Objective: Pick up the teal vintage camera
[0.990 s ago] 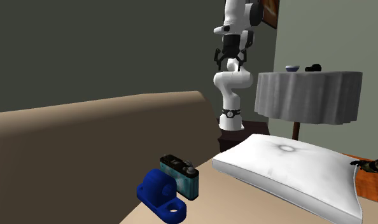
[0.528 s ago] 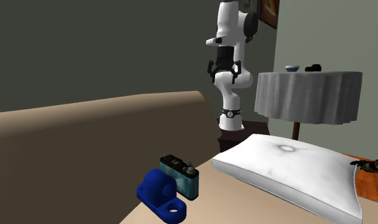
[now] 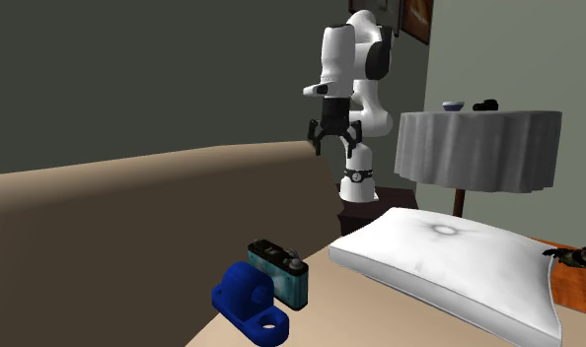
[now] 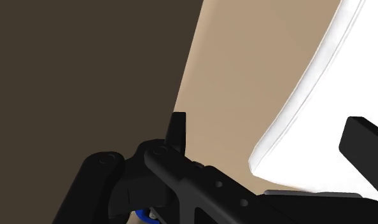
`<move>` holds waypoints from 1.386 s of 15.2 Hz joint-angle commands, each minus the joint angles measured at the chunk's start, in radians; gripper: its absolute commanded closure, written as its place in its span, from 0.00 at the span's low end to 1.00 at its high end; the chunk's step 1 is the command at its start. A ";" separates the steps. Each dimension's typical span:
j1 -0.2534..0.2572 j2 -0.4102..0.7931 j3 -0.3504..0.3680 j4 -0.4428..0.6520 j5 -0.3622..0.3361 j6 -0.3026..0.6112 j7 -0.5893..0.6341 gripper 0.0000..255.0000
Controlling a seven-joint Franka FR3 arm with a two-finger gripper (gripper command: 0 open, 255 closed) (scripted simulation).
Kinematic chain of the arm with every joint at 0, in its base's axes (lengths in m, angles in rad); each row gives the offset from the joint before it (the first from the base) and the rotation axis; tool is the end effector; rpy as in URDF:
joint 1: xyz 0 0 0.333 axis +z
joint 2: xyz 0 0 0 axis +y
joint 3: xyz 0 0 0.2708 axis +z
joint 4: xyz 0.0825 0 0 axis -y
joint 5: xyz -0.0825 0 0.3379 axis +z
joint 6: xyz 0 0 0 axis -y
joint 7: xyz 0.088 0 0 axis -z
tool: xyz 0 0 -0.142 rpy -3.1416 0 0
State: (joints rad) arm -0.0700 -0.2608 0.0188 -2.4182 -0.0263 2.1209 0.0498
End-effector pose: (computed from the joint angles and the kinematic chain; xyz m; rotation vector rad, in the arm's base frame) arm 0.4191 -0.0236 0.3525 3.1111 -0.1363 -0.0570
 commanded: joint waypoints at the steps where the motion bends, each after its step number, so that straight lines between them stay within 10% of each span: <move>1: -0.005 0.073 -0.005 0.032 0.002 0.048 0.002 0.00; 21: -0.070 0.849 -0.034 0.600 0.073 0.297 -0.026 0.00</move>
State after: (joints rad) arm -0.1325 0.5518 -0.0151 -1.8553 0.0413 2.4165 0.0301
